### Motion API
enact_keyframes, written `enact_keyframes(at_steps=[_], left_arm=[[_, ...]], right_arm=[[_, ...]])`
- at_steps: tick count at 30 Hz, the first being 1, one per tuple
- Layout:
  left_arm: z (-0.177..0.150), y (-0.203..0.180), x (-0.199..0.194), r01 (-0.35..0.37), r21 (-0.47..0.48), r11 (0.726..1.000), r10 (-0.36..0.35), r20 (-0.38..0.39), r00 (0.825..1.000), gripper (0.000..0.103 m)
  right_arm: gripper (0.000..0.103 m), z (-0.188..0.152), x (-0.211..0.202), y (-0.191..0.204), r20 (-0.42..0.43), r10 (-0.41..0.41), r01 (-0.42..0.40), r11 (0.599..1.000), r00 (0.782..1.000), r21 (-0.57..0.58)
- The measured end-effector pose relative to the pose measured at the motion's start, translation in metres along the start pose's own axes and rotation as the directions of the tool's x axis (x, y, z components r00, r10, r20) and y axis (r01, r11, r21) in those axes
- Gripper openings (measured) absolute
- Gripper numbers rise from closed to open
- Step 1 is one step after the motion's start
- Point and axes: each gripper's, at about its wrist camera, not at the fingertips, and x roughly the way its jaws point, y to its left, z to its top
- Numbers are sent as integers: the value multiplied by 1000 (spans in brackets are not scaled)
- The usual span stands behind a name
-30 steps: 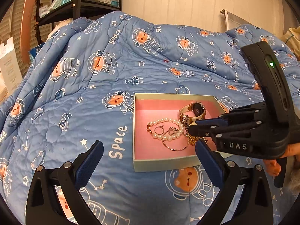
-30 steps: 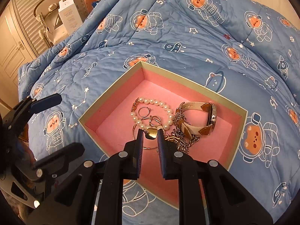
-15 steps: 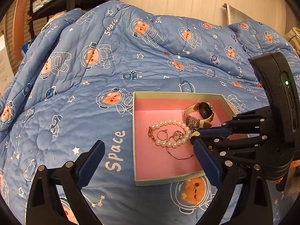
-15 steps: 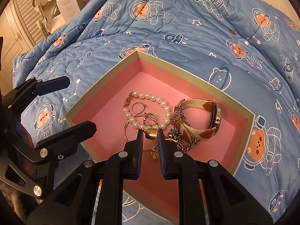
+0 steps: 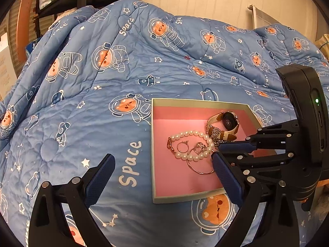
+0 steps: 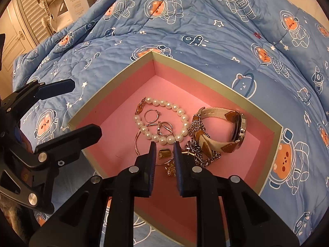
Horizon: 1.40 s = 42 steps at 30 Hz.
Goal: Organize jewelry
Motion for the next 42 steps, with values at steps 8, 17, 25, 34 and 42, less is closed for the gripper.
enact_keyframes(at_steps=[8,17,25,34,42], left_arm=[[1,5,-4,-5,-24,1000,5,10,1000,94],[-4,18,-23,-17,-91,996,21,37,999,94],[-23,10,-55,-34,-80,996,38,49,998,96],[-57,10,-105,-63,-122,990,71,63,996,96],[-88,-9,-164,-58,-107,993,69,95,993,96]], right_arm=[[45,1,-7,-1,29,-13,13,1000,999,10],[45,-3,-33,4,101,-70,69,998,992,11],[77,-31,-82,25,259,-187,179,982,948,56],[93,-83,-128,44,309,-286,253,957,907,143],[96,-143,-180,70,333,-273,189,946,903,262]])
